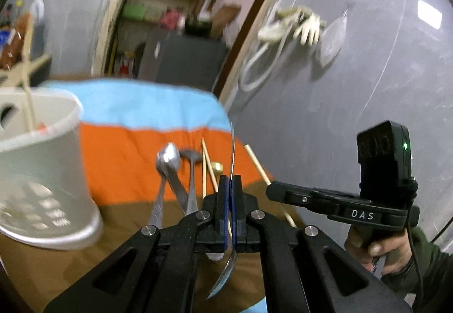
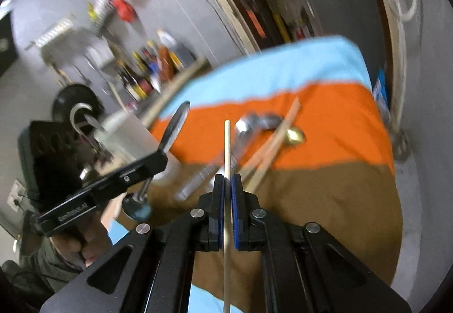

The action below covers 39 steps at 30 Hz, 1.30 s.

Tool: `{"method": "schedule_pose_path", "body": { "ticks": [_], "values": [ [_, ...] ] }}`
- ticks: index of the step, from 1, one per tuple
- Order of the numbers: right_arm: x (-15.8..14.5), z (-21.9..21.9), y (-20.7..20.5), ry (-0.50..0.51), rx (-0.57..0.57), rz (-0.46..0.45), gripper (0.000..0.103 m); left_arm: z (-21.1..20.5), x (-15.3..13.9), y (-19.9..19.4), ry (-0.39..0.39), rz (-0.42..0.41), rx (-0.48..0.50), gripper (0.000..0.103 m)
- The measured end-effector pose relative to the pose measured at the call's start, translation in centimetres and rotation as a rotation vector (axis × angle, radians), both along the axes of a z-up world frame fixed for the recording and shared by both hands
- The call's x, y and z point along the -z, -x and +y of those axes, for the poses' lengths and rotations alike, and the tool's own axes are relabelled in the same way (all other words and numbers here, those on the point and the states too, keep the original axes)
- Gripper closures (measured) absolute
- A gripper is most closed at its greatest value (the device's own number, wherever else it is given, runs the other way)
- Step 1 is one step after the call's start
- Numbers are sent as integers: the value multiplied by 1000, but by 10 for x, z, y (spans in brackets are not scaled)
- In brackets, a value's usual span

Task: Organize utensils
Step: 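Carry the knife and chopstick up over the white caddy with both tools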

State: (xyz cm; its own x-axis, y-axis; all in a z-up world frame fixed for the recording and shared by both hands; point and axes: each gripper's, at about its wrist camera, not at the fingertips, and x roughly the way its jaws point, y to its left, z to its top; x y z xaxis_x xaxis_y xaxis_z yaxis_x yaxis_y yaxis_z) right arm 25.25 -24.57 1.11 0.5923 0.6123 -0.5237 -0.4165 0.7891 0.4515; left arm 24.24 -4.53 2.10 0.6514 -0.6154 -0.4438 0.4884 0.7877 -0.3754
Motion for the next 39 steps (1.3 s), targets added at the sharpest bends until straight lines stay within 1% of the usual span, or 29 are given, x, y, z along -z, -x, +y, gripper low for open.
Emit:
{"method": "schedule_pose_path", "body": {
  "ticks": [1, 4, 5, 7, 11, 13, 16, 21, 23, 25, 28, 31, 35, 39],
  "values": [
    [-9, 4, 4, -14, 3, -62, 100, 4, -7, 4, 15, -33, -12, 103],
    [-27, 18, 9, -52, -2, -198, 100, 16, -25, 13, 42, -125, -45, 103],
    [-33, 23, 8, -73, -5, -233, 100, 21, -32, 15, 50, -156, -58, 103],
    [-42, 33, 5, -113, -11, -284, 100, 31, -45, 16, 63, -193, -84, 103],
    [-62, 59, -1, -210, -30, -399, 100, 56, -62, 12, 122, -238, -139, 103],
    [-71, 73, -8, -255, -38, -437, 100, 74, -70, 7, 170, -258, -175, 103],
    [-84, 93, -17, -304, -37, -501, 100, 108, -79, 4, 220, -287, -236, 103],
    [-95, 119, -34, -389, -14, -620, 100, 161, -85, -9, 274, -286, -326, 103],
    [-93, 126, -42, -420, 0, -643, 100, 179, -82, -15, 283, -293, -365, 103],
    [-90, 134, -51, -430, 17, -645, 100, 196, -80, -19, 290, -302, -401, 103],
    [-84, 144, -58, -410, 41, -652, 100, 219, -72, -20, 307, -317, -440, 103],
    [-76, 155, -61, -376, 53, -669, 100, 235, -58, -22, 338, -328, -475, 103],
    [-62, 162, -60, -333, 69, -683, 100, 248, -44, -22, 363, -340, -507, 103],
    [-52, 166, -63, -313, 86, -674, 100, 250, -33, -21, 375, -355, -531, 103]
  ]
}}
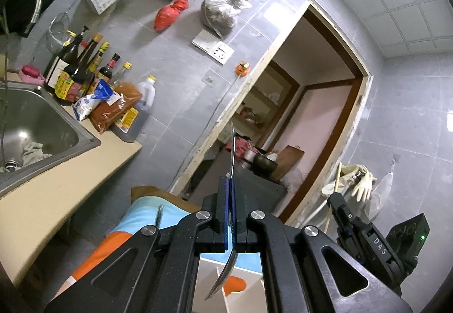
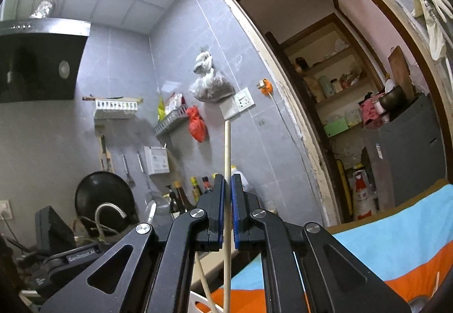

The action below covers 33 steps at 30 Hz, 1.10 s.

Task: Organize utensils
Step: 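Carry the knife and chopstick up over the white caddy with both tools, then open both grippers to drop the knife and chopstick into the caddy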

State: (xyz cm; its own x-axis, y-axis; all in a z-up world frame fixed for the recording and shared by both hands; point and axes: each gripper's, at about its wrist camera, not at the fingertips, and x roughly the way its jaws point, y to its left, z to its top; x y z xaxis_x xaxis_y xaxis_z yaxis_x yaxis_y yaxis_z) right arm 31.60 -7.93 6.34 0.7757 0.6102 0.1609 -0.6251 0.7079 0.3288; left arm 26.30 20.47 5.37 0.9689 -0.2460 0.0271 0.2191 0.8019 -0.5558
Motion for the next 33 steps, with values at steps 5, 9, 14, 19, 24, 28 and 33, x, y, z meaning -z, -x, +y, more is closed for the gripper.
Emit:
{"method": "schedule_pose_path", "body": {
  "ticks": [5, 9, 14, 19, 24, 28, 33],
  "values": [
    [10, 2, -3, 21, 5, 21, 100, -8, 4, 0, -31, -23, -25, 103],
    [14, 2, -4, 26, 1, 33, 100, -21, 6, 5, -87, -41, -36, 103],
    [16, 5, -2, 71, -11, 40, 100, -34, 11, 9, -157, -28, -36, 103],
    [16, 5, 3, 126, -28, 45, 99, -42, 16, 11, -194, 18, -19, 103],
    [15, 6, 8, 182, -49, 55, 99, -46, 18, 17, -214, 55, -1, 101],
    [15, 5, 11, 215, -61, 71, 95, -49, 19, 20, -234, 90, 21, 97],
    [12, -1, 16, 221, -69, 89, 83, -47, 16, 29, -212, 96, 33, 74]
  ]
}}
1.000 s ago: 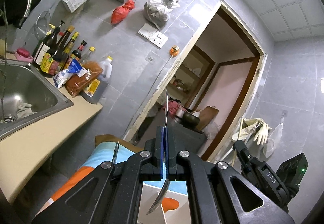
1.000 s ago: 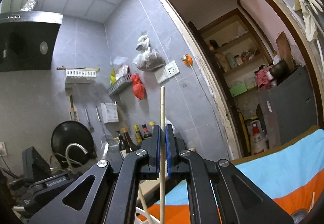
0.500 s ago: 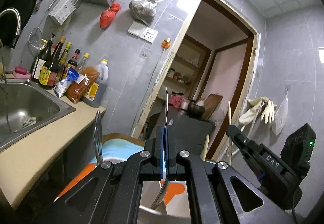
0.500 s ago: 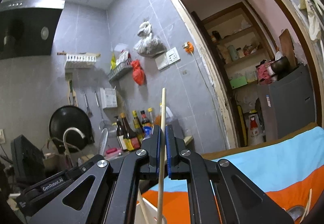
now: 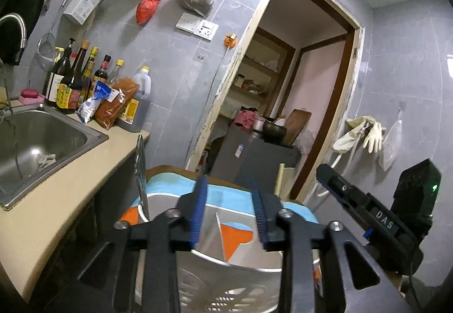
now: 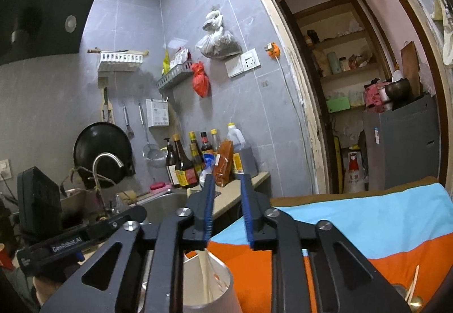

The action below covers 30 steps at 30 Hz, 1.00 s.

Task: Organize utensils
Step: 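Open both grippers to drop the knife and chopstick into the caddy, then move both tools back to the remaining spoons and chopsticks on the cloth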

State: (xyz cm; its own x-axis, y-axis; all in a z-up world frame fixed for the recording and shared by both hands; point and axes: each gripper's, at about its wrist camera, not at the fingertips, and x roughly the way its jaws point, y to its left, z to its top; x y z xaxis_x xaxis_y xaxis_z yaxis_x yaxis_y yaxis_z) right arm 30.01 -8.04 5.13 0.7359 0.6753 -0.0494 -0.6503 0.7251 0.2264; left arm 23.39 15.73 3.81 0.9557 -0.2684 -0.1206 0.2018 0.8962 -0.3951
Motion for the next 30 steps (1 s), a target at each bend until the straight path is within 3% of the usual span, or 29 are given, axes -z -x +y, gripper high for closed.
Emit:
{"method": "schedule_pose_path", "body": {
  "ticks": [2, 4, 5, 7, 9, 12, 16, 30],
  "values": [
    [-2, -2, 2, 4, 5, -3, 80, -1, -4, 4, -5, 2, -2, 70],
    [-2, -5, 4, 13, 4, -5, 70, -5, -9, 8, -16, 2, 3, 63],
    [-4, -9, 7, 14, 10, -9, 58, -7, -12, 10, -22, 1, 4, 57],
    [-7, -19, 15, 15, 20, -21, 45, -13, -18, 14, -39, 1, 4, 48],
    [-11, -28, 22, 24, 26, -30, 40, -22, -24, 19, -67, -3, -2, 34],
    [-17, -45, 35, 32, 40, -47, 19, -38, -32, 27, -105, -16, -13, 16],
    [-22, -71, 50, 39, 54, -61, 1, -58, -38, 35, -144, -40, -27, 5],
    [-25, -154, 85, 99, 195, -79, 0, -139, -34, 42, -252, -68, 64, 4]
  ]
}}
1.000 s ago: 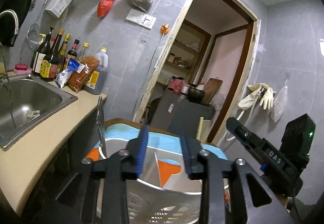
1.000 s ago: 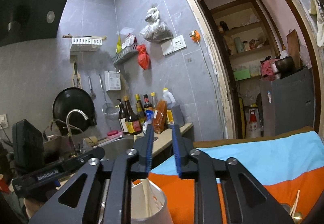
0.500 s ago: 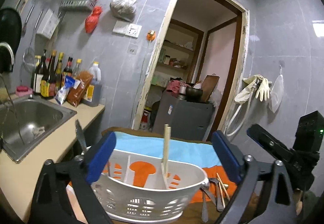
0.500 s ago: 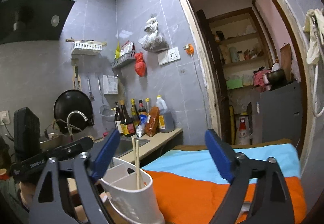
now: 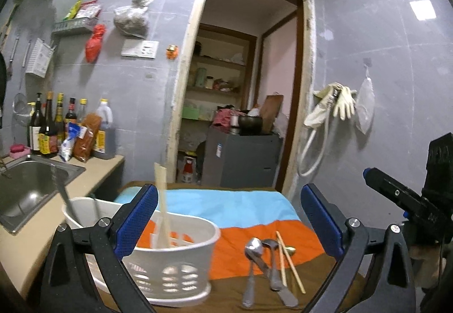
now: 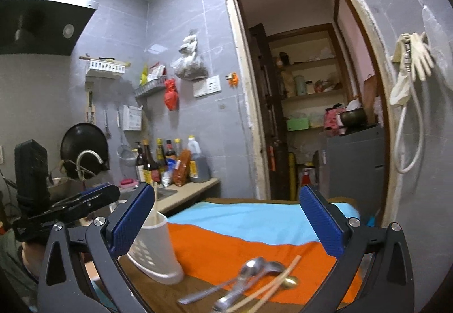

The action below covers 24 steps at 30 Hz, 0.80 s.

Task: Organize utensils
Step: 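Move both tools back to the remaining spoons and chopsticks on the cloth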

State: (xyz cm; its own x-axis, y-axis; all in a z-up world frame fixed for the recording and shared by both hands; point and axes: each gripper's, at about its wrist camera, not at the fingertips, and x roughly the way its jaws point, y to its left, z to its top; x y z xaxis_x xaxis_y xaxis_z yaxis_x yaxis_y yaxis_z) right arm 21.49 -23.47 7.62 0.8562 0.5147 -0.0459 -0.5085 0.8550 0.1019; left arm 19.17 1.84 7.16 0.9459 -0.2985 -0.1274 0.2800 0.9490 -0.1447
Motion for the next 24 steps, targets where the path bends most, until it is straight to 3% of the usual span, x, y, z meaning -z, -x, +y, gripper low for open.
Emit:
{"method": "schedule_pose_path", "body": {
  "ticks": [7, 17, 22, 24],
  "values": [
    [12, -26, 2, 36, 84, 31, 0, -40, 19, -9, -36, 51, 40, 4],
    [40, -54, -21, 40, 128, 198, 1, -78, 57, -28, -122, 189, 115, 4],
    [55, -56, -38, 73, 127, 291, 17, -89, 72, -38, -164, 253, 132, 6],
    [63, -56, -48, 83, 124, 353, 27, -93, 76, -44, -176, 280, 142, 12]
  ]
}}
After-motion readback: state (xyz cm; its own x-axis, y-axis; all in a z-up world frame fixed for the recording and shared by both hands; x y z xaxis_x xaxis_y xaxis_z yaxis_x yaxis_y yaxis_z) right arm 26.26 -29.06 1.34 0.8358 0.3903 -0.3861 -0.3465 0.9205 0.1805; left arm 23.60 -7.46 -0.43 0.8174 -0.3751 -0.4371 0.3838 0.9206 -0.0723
